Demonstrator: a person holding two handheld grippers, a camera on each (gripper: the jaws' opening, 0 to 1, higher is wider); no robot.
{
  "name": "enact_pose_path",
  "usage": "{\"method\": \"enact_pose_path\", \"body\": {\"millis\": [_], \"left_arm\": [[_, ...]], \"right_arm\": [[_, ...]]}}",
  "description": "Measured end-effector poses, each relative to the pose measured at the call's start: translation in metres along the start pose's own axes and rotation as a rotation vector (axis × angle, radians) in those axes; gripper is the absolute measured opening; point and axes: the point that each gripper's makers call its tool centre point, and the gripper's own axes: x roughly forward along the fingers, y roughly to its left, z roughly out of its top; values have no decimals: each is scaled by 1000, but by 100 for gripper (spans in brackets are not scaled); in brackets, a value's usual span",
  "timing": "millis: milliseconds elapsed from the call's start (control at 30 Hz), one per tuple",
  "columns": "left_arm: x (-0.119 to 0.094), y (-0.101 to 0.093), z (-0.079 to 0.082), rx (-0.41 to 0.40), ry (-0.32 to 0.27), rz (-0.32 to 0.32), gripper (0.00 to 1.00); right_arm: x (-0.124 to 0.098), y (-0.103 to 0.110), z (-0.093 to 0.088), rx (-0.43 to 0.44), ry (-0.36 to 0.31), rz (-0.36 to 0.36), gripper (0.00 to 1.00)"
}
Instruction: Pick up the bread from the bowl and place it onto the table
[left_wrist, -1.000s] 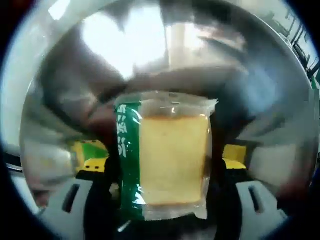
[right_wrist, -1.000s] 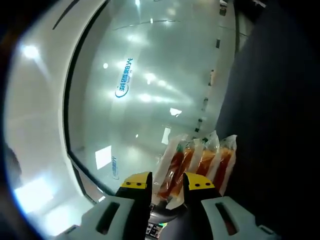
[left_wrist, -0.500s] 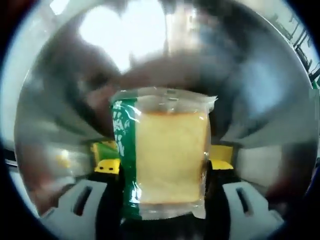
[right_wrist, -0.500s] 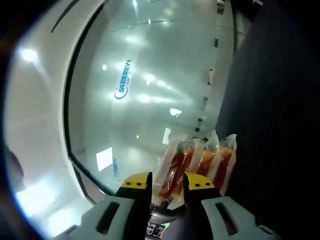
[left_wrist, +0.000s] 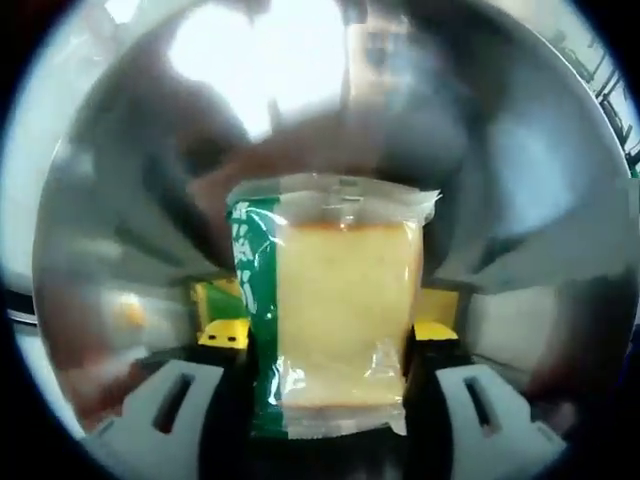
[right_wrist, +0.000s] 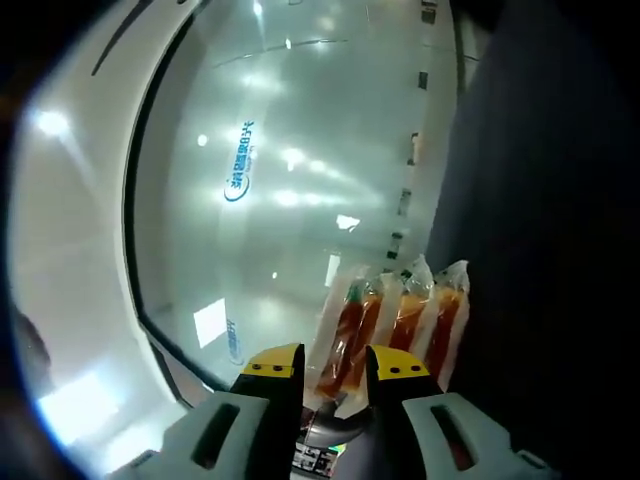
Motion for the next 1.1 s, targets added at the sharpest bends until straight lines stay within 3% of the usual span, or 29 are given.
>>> {"method": "enact_pose_path", "body": {"millis": [633, 1100], "left_arm": [[-18, 0, 3, 8, -33, -8, 45], [-60, -6, 5, 76, -64, -8, 44]], "right_arm": [[3, -2, -2, 9, 9, -7, 21], [5, -5, -3, 9, 12, -14, 21]]}}
